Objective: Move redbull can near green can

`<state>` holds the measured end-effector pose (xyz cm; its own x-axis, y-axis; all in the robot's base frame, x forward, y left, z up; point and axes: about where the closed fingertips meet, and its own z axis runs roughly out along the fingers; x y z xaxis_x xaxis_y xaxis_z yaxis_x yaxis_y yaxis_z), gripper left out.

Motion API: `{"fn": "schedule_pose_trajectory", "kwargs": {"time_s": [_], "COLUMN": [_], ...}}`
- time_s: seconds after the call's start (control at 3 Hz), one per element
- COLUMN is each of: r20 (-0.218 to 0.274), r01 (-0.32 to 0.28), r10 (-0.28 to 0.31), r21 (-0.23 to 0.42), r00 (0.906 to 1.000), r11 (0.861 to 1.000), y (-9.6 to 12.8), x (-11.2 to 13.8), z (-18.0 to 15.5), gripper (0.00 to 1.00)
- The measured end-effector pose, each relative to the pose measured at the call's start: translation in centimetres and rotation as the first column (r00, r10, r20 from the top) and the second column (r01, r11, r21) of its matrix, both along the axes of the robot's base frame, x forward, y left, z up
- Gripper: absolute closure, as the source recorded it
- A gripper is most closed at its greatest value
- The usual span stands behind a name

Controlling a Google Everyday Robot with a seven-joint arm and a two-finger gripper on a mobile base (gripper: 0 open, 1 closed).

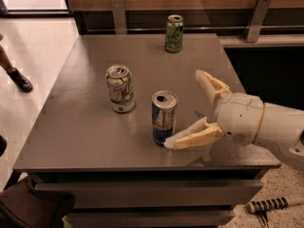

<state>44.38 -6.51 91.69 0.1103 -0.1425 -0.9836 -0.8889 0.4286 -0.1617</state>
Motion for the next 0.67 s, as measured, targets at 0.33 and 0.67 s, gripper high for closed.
{"fn": "schedule_pose_trajectory", "kwargs": {"time_s": [0.33,0.67], "r20": [-0.015,-0.049], "r01": [-0.052,-0.092], "r10": [0.052,0.091], "r21": [-0.018,-0.024], "r00": [0.9986,0.9946], "r11": [0.998,0.995], "y": [1.8,3.1], "x": [0.5,0.8], "z": [-0.2,-1.0], "gripper": [0.0,0.0]}}
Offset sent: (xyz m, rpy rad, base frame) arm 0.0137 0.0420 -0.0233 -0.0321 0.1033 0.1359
